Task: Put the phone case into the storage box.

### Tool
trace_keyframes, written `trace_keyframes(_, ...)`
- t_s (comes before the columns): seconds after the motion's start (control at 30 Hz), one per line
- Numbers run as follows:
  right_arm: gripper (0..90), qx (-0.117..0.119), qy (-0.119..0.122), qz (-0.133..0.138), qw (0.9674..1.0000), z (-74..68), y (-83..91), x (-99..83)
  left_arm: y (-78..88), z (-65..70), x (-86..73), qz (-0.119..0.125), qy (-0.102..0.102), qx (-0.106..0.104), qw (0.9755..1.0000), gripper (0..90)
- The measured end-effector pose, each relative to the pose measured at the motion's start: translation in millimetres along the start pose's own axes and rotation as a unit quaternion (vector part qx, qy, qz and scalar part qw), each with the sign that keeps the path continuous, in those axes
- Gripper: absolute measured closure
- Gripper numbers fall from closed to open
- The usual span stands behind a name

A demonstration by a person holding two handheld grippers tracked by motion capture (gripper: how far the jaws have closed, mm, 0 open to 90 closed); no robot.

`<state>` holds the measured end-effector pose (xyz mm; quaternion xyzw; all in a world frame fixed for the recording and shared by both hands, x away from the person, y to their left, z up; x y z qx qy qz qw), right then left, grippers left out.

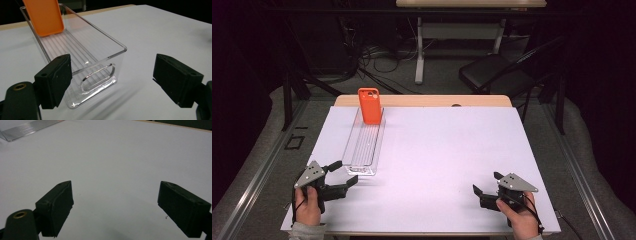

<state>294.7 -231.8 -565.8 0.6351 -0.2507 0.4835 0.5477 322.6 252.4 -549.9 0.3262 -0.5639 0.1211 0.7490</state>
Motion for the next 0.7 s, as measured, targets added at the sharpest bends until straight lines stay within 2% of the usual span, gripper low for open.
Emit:
trace_keyframes(0.33, 12.4, 0.002, -0.005, -0.002, 1.0000, -0.5, -0.6, -2.2, -2.1, 0.4, -1.6, -0.006, -0.002, -0.001, 1.0000, 15.7)
trace_keyframes(0.7, 12.4, -0.007, -0.020, -0.006, 0.9997, 5.5, -1.1, -3.8, -2.2, -2.4, -3.2, -0.008, 0.003, 0.001, 1.0000, 15.7)
Point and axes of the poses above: each handheld gripper's, and its own axes: y roughly backward along the jaws, x roughly out of its top, z roughly to its right, the point moved 5 cm from there along -y, roughly forward along the jaws, and after that the axes turned 10 degrees about -x, right-handed, at the moved point
